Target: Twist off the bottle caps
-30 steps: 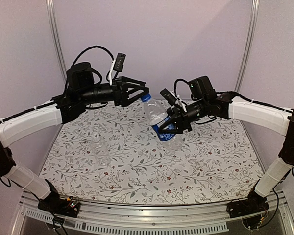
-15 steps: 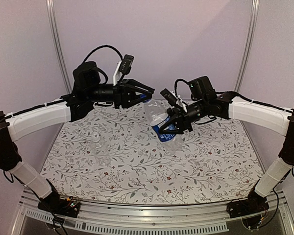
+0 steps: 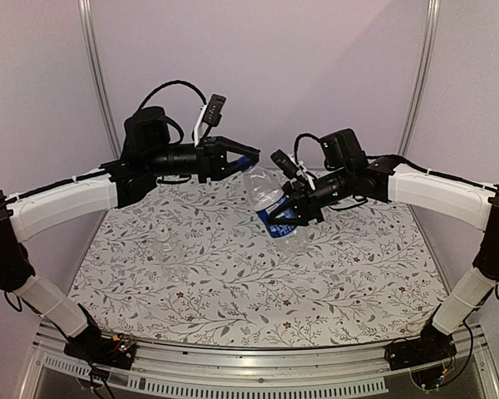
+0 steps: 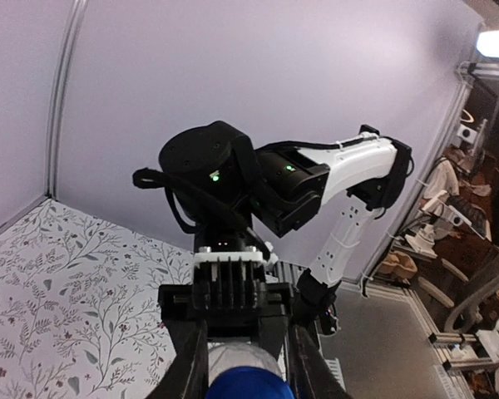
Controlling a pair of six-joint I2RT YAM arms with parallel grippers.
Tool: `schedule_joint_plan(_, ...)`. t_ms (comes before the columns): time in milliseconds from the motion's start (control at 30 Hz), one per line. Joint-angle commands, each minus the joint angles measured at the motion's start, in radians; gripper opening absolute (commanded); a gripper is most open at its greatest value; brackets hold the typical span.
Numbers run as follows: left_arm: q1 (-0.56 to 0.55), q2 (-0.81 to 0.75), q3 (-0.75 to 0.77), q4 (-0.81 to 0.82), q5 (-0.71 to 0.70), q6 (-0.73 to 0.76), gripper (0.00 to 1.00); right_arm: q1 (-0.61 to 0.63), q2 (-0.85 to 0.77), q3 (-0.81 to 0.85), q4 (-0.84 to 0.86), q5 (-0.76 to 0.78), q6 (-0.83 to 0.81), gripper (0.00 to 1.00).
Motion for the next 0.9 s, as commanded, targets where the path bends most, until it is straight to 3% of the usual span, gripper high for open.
schedule_joint_plan(0,-0.012,-0.096,-0.022,-0.122,-0.381,-0.07,0.11,-0.005,-0.018,0.015,-0.011,0.164,0.022,0.4)
schedule_joint_plan(200,-0.089,-0.159,-0.025,-0.275,-0.75,-0.156,0.07,-0.005,-0.018,0.018,-0.013,0.216,0.031,0.39)
schedule_joint_plan(400,-0.118,-0.178,-0.02,-0.331,-0.871,-0.195,0.11,-0.004,-0.015,0.019,-0.017,0.233,0.033,0.39)
schedule_joint_plan(567,-0.117,-0.184,-0.022,-0.314,-0.851,-0.178,0.26,-0.005,-0.017,0.016,-0.019,0.23,0.031,0.39)
schedule_joint_plan(767,-0.107,-0.175,-0.021,-0.236,-0.734,-0.098,0.63,-0.005,-0.018,0.016,-0.019,0.205,0.027,0.39)
schedule_joint_plan(867,-0.09,-0.17,-0.026,-0.203,-0.654,-0.073,0.74,-0.005,-0.018,0.016,-0.02,0.188,0.026,0.39)
